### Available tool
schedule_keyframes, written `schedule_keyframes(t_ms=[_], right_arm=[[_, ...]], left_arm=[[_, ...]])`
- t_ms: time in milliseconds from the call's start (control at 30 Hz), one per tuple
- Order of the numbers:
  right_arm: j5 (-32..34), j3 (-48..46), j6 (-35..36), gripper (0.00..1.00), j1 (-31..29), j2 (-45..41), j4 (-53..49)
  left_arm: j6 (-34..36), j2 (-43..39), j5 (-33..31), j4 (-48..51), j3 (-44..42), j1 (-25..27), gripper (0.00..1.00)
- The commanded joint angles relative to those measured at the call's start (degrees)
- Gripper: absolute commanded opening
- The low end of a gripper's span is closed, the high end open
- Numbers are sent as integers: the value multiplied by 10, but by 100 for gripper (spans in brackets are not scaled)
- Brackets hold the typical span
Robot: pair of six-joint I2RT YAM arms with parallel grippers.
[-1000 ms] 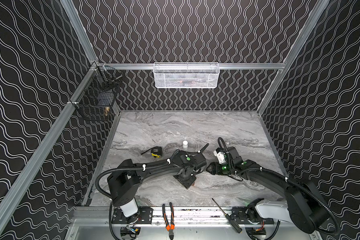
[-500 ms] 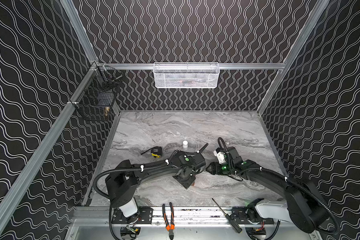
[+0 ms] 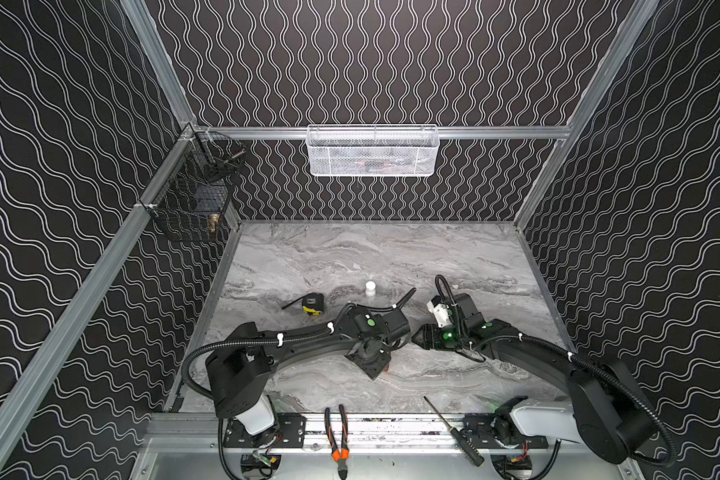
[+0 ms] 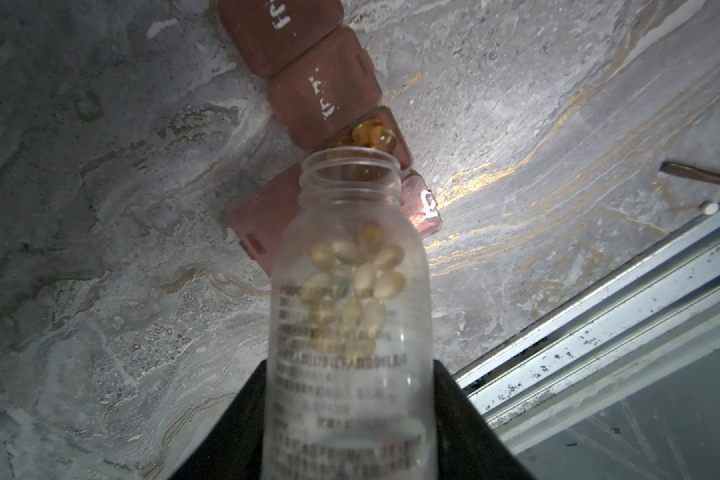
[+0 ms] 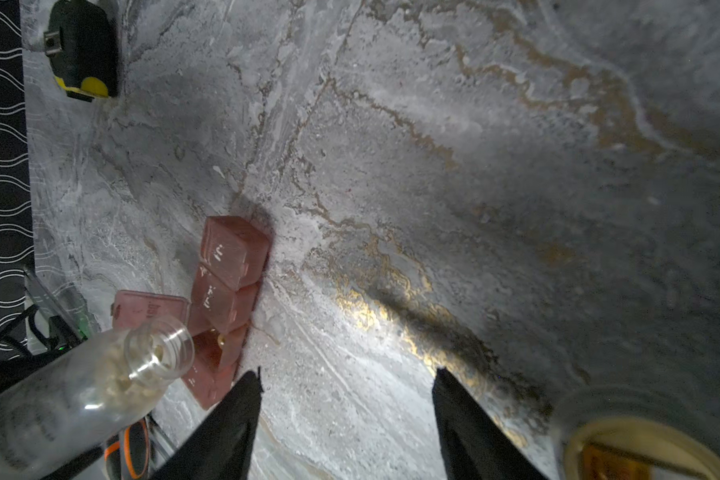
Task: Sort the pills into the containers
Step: 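Keep tilting the bottle with the left gripper, dropping more capsules into the compartment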
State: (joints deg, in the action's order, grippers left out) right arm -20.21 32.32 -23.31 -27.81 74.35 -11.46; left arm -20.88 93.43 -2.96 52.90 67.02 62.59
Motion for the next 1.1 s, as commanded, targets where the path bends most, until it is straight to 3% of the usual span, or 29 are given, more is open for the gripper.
schedule_keyframes(t_ms=[0,1067], right_arm=[[2,5,5,68,2,0,-1],[3,18,-3,67,3,3,-19]], left_arm=[[-7,-5,-7,-13,-7,3,0],[-12,-64,-33,-100,-84,16,0]])
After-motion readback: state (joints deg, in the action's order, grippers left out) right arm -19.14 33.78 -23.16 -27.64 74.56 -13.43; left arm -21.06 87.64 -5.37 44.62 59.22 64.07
